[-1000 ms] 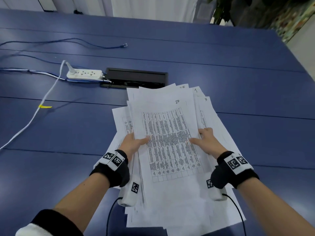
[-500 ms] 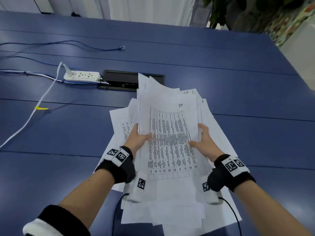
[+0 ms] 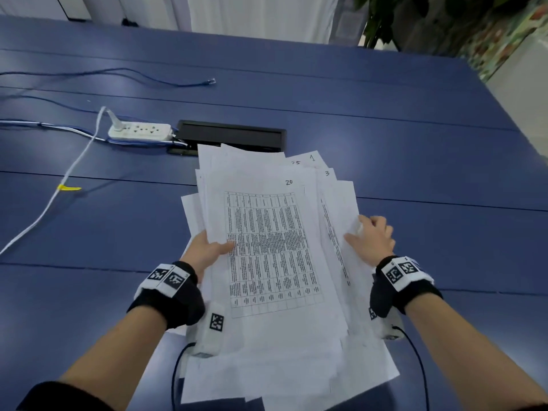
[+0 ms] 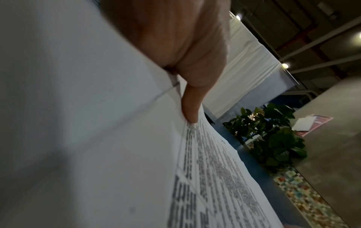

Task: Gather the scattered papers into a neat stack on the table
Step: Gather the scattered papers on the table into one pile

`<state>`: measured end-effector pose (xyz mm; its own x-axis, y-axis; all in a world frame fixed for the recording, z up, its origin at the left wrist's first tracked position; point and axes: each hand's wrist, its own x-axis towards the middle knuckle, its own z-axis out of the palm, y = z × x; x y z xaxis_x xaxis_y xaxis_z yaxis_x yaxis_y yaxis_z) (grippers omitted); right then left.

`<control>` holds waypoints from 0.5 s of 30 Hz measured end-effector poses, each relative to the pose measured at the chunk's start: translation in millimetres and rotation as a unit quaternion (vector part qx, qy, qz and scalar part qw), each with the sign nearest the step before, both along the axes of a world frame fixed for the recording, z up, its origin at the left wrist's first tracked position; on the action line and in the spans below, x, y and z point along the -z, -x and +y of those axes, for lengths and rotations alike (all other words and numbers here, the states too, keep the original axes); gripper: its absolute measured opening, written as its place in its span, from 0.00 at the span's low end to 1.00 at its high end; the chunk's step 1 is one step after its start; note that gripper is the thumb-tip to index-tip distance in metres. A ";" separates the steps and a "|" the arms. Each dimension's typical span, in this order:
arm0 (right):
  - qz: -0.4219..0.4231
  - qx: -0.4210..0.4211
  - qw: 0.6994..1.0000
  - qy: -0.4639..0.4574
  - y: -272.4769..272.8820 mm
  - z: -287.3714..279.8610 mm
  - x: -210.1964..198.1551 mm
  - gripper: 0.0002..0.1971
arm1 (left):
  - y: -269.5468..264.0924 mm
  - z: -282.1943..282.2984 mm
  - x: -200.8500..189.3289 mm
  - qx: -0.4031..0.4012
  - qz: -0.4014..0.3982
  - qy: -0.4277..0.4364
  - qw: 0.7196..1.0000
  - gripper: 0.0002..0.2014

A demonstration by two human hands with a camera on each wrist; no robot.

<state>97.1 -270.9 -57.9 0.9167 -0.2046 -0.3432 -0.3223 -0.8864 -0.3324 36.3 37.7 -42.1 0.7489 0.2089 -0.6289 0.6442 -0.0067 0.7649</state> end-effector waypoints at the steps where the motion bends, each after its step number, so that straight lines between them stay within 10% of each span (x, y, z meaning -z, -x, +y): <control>1: -0.003 -0.001 1.000 -0.003 1.3 2.8 -0.2 0.27 | -0.3 2.0 1.7 -0.003 0.002 0.006 1.000 0.26; 15: 0.042 -0.040 0.993 -0.102 9.7 14.1 -10.8 0.15 | -13.0 -44.9 -3.3 -0.041 -0.033 0.052 0.997 0.31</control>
<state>87.4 -256.8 -47.1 0.8940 -0.0504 -0.4453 -0.2872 -0.8271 -0.4831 49.3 -7.2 -38.8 0.7722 0.2065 -0.6009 0.5882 0.1252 0.7990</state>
